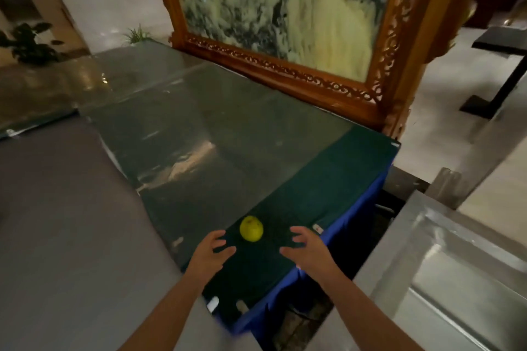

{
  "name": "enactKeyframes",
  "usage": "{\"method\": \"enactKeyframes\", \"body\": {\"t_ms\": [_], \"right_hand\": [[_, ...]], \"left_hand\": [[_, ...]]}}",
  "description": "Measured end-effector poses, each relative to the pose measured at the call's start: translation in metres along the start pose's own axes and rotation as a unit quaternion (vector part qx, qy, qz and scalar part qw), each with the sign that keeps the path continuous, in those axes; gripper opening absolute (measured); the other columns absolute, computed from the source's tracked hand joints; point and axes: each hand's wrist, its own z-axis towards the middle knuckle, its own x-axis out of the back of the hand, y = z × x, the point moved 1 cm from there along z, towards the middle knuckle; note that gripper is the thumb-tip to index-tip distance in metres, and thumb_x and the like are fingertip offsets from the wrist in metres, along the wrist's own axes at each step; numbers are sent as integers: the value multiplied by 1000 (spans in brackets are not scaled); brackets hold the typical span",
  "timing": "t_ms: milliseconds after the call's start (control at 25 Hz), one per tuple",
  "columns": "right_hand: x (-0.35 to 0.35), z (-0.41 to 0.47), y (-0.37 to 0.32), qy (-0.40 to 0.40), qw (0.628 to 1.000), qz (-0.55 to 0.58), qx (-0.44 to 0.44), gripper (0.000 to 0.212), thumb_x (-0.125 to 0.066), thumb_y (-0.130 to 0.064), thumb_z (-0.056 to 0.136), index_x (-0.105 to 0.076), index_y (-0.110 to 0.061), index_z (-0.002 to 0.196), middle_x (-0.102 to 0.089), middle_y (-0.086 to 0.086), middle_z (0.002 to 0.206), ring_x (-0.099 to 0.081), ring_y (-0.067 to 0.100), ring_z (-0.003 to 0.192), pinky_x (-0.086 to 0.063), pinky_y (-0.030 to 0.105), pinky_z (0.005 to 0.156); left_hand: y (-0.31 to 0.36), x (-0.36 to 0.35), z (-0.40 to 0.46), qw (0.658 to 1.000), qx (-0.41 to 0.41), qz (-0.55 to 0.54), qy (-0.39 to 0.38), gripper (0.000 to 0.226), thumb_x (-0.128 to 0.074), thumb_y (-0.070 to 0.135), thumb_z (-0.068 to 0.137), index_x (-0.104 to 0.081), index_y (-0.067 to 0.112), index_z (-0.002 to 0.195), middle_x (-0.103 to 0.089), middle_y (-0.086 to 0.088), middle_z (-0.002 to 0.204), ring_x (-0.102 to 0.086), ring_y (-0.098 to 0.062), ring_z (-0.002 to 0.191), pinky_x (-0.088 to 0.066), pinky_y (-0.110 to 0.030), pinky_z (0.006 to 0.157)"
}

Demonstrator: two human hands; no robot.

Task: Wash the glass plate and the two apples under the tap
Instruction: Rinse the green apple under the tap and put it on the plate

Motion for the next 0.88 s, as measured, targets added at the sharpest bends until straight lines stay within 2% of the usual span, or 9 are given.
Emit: {"method": "enactKeyframes", "body": {"t_ms": [40, 200, 320, 400, 520, 600, 680, 800, 880], "right_hand": [[-14, 16, -4, -14, 1000, -1, -4, 62, -75, -20, 76, -46, -15, 131, -50, 6, 117, -55, 19, 90, -45, 25, 68], [-51, 63, -9, -49, 998, -46, 8, 75, -73, -24, 76, -35, -22, 140, -40, 6, 142, -49, 21, 120, -42, 24, 87], [-67, 80, -7, -55, 996, -62, 20, 78, -73, -27, 77, -33, -18, 143, -39, 5, 146, -47, 20, 126, -43, 30, 101], [-74, 85, -7, -35, 996, -71, 30, 75, -74, -31, 76, -39, -15, 140, -46, 5, 143, -49, 18, 126, -42, 30, 104], [-75, 82, -7, -5, 998, -52, 36, 66, -75, -31, 74, -49, -14, 132, -57, 5, 133, -54, 16, 119, -45, 26, 99], [-63, 73, -6, 6, 999, -27, 39, 62, -77, -29, 72, -53, -15, 128, -60, 4, 128, -57, 15, 114, -47, 26, 96], [-35, 58, -1, 20, 999, 6, 40, 59, -78, -28, 71, -56, -17, 125, -63, 1, 123, -59, 14, 111, -50, 26, 93], [28, 24, 19, 55, 997, 31, 44, 59, -81, -21, 68, -58, -17, 122, -66, -1, 111, -61, 9, 98, -48, 7, 77], [80, -8, 45, 94, 993, 50, 44, 57, -82, -11, 65, -60, -14, 118, -69, 3, 106, -63, 7, 88, -46, 3, 70]], "left_hand": [[-1, 2, 17, 1000, 3, -3, 1, 49, -63, 15, 85, -44, 15, 130, -48, -13, 135, -51, -26, 113, -45, -39, 84], [0, -4, 71, 999, 26, -26, -40, 57, -64, 18, 83, -40, 23, 135, -44, -6, 138, -48, -18, 109, -46, -35, 84], [0, -14, 96, 995, 31, -24, -92, 60, -62, 16, 85, -37, 23, 139, -44, -2, 135, -49, -17, 109, -47, -36, 88], [-1, -19, 103, 994, 27, -10, -104, 51, -61, 13, 85, -46, 16, 134, -52, -4, 129, -55, -17, 105, -50, -35, 88], [-2, -24, 100, 994, 9, -28, -110, 26, -62, 9, 84, -61, 21, 107, -61, -12, 122, -62, -13, 95, -54, -24, 76], [3, -31, 94, 993, -19, -26, -113, 25, -63, 8, 83, -61, 30, 95, -64, -10, 117, -63, -9, 91, -54, -21, 71], [16, -48, 84, 989, -46, -19, -139, 31, -66, 9, 82, -58, 34, 98, -63, -5, 115, -63, -7, 93, -55, -21, 70], [35, -102, 58, 973, -65, -18, -219, 44, -67, 12, 80, -52, 38, 113, -60, 7, 110, -62, -7, 98, -55, -19, 65], [44, -157, 30, 955, -69, -11, -287, 46, -69, 11, 79, -54, 29, 118, -63, 7, 107, -63, -6, 96, -56, -21, 66]]}}
